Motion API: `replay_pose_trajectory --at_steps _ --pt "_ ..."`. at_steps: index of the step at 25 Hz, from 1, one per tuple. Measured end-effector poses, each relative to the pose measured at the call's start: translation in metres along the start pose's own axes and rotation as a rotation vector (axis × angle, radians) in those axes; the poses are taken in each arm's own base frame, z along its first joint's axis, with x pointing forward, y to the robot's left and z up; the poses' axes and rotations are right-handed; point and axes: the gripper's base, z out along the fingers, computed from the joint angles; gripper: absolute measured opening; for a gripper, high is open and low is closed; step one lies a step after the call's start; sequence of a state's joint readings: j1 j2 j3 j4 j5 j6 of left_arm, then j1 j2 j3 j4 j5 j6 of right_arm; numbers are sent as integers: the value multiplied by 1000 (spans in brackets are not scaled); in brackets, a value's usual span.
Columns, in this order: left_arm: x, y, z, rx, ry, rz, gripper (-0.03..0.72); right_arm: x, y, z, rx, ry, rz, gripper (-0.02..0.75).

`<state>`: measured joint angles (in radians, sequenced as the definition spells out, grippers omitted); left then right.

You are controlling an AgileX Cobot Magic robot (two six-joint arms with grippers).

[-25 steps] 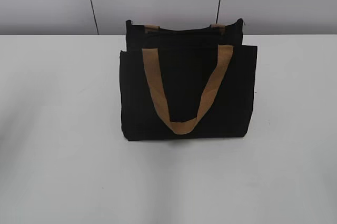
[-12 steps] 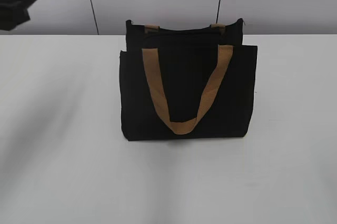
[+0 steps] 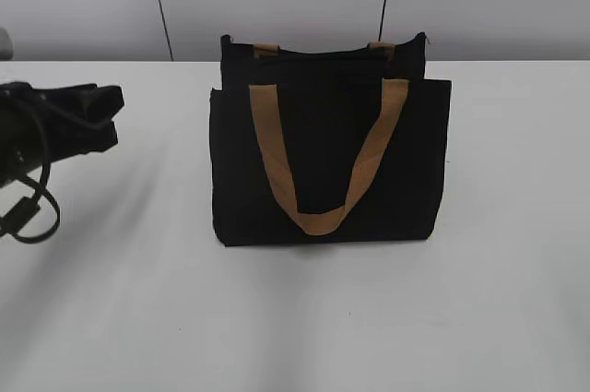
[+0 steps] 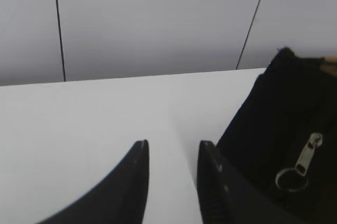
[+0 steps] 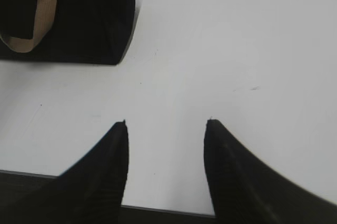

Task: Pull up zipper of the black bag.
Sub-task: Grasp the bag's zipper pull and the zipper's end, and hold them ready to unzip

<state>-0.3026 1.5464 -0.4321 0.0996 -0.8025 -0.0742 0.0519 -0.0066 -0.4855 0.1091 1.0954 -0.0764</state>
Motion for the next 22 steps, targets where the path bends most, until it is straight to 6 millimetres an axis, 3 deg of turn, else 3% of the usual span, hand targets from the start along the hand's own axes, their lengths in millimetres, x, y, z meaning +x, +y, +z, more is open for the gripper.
replay_pose_trajectory --at_steps 3,13,22 --pt "22 -2 1 28 -5 -24 242 0 0 0 0 0 0 368" --pt "66 -15 17 187 37 6 244 0 0 0 0 0 0 368" --pt "67 -28 50 363 26 104 373 0 0 0 0 0 0 368"
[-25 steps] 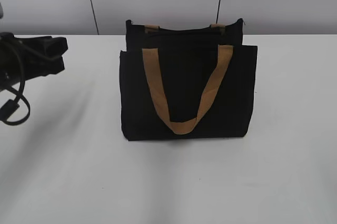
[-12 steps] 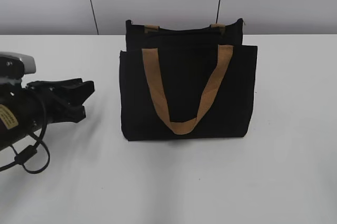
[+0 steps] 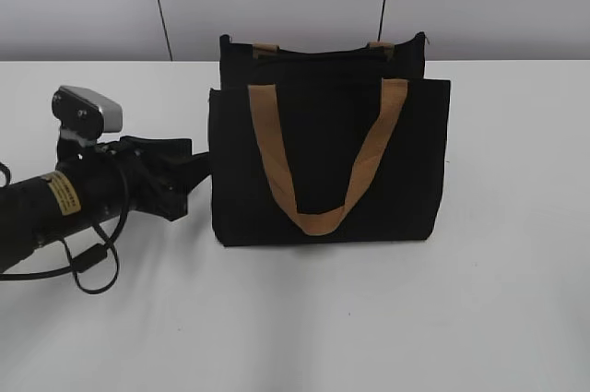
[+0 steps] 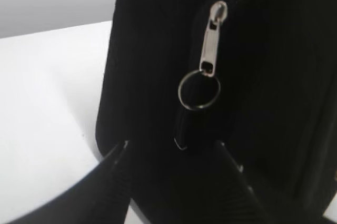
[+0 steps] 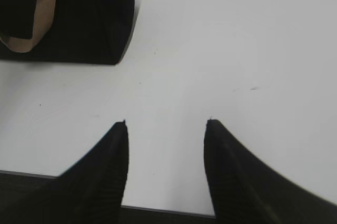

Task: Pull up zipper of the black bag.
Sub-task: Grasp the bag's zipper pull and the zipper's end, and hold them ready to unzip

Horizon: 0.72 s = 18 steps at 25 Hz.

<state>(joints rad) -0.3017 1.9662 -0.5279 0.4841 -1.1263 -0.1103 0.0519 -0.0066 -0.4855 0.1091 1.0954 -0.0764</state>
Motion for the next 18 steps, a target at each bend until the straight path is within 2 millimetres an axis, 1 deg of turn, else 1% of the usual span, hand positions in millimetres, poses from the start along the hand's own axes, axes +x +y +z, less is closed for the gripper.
replay_pose_trajectory --at_steps 6,9,12,15,18 --pt "-7 9 21 18 25 57 387 0 0 0 0 0 0 368" --pt "-7 11 29 47 49 92 387 0 0 0 0 0 0 368" --pt "-4 12 32 55 69 100 387 0 0 0 0 0 0 368" --pt "-5 13 34 53 69 104 383 0 0 0 0 0 0 368" --pt "-6 16 39 52 59 110 369 0 0 0 0 0 0 368"
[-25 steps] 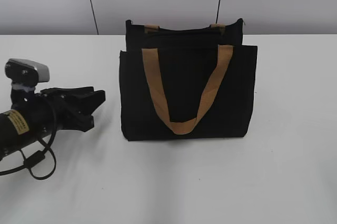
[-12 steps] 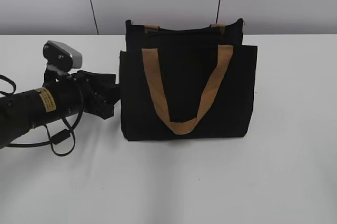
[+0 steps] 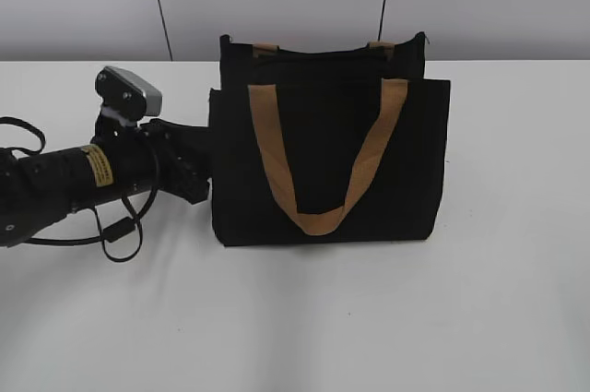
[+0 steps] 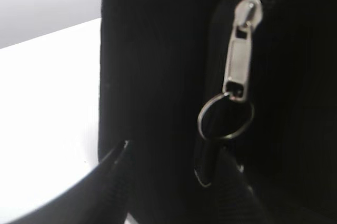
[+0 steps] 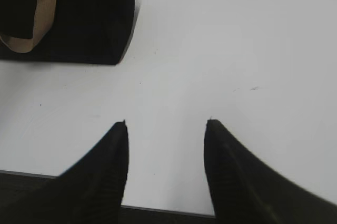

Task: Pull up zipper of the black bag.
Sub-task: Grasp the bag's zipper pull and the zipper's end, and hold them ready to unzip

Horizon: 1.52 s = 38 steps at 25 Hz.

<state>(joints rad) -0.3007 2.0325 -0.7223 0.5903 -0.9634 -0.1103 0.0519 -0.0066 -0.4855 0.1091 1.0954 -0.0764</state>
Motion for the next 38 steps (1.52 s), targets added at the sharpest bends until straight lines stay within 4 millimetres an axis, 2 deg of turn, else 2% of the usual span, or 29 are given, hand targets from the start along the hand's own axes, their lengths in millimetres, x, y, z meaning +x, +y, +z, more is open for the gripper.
replay_pose_trajectory --at_steps 6,14,38 --pt "4 3 7 3 0 0 342 0 0 0 0 0 0 368" --pt "0 1 7 13 -40 4 229 0 0 0 0 0 0 368" --pt "8 -3 10 58 -49 2 220 0 0 0 0 0 0 368"
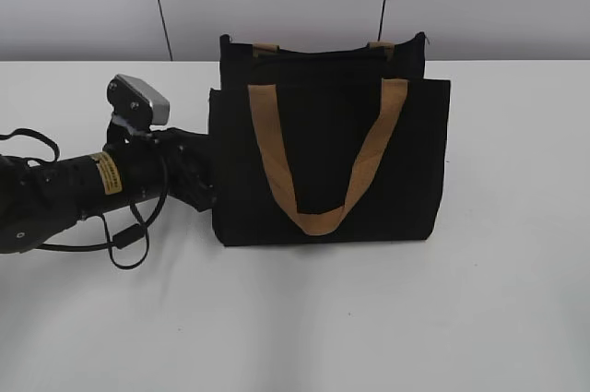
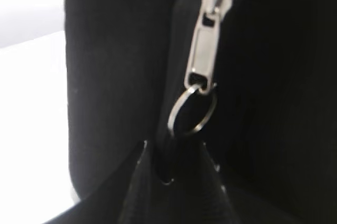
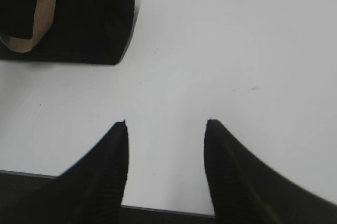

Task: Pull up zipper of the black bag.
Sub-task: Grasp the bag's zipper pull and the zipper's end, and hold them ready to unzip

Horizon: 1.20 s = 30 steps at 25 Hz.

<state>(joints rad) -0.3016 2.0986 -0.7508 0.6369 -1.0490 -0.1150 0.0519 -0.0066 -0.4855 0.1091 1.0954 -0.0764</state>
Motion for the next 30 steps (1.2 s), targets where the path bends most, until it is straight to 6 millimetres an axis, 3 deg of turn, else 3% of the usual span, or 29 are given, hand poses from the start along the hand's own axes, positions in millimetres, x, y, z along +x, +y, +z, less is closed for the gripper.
replay_pose_trajectory --at_steps 3,7,13,25,30 --pt "-1 0 0 -3 -7 -2 183 0 0 0 0 0 0 368" --pt "-1 1 0 -10 -10 -6 20 0 0 0 0 0 0 368" --pt "-9 4 -3 -40 22 4 -1 0 0 0 0 0 0 368" --pt "-100 12 -43 -163 -31 144 -1 0 0 0 0 0 0 368" --pt "-126 10 -57 -183 -105 108 -2 0 0 0 0 0 0 368"
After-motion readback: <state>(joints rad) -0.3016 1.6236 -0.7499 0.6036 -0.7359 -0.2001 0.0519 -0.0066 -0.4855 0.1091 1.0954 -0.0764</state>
